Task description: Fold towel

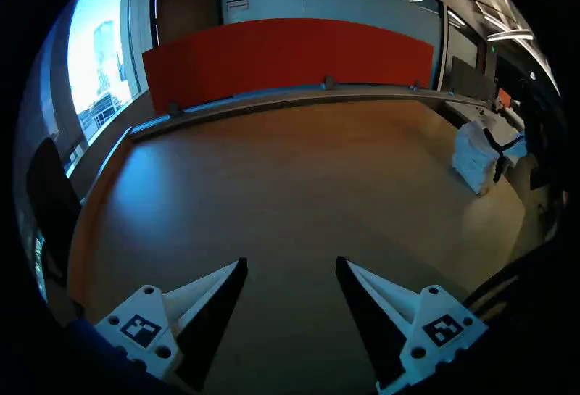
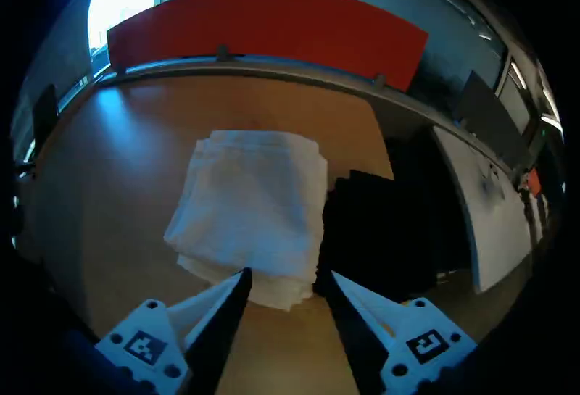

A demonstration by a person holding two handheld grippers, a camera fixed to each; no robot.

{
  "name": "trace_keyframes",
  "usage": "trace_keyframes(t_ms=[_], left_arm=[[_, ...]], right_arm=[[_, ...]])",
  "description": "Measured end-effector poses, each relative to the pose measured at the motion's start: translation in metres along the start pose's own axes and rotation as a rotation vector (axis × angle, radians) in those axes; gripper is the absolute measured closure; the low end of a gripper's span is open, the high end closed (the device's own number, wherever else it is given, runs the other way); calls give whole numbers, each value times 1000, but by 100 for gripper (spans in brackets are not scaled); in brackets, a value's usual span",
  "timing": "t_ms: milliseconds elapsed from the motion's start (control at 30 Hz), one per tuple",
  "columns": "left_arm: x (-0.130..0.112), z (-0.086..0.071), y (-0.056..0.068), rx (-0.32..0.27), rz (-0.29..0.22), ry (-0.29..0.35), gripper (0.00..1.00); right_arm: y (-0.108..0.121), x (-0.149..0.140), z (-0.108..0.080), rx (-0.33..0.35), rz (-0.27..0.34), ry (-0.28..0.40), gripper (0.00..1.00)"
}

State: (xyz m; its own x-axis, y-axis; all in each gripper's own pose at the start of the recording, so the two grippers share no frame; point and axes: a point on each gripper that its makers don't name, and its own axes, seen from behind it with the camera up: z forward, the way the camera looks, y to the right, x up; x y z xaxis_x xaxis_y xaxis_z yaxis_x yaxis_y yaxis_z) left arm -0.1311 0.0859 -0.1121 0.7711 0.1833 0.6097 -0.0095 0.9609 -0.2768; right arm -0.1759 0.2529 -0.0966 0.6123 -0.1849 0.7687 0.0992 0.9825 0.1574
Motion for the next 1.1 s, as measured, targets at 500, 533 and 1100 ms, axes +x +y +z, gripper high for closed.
trace_keyframes(t_ms=[500, 533, 1100], left_arm=[[8, -3, -7, 15, -36, 49, 10], [9, -3, -8, 20, -41, 53, 10], [41, -12, -32, 83, -97, 179, 10]], right_arm=[[-19, 38, -11, -16, 79, 138, 8], [-21, 43, -12, -17, 91, 158, 8], [-42, 111, -40, -36, 213, 466, 9]])
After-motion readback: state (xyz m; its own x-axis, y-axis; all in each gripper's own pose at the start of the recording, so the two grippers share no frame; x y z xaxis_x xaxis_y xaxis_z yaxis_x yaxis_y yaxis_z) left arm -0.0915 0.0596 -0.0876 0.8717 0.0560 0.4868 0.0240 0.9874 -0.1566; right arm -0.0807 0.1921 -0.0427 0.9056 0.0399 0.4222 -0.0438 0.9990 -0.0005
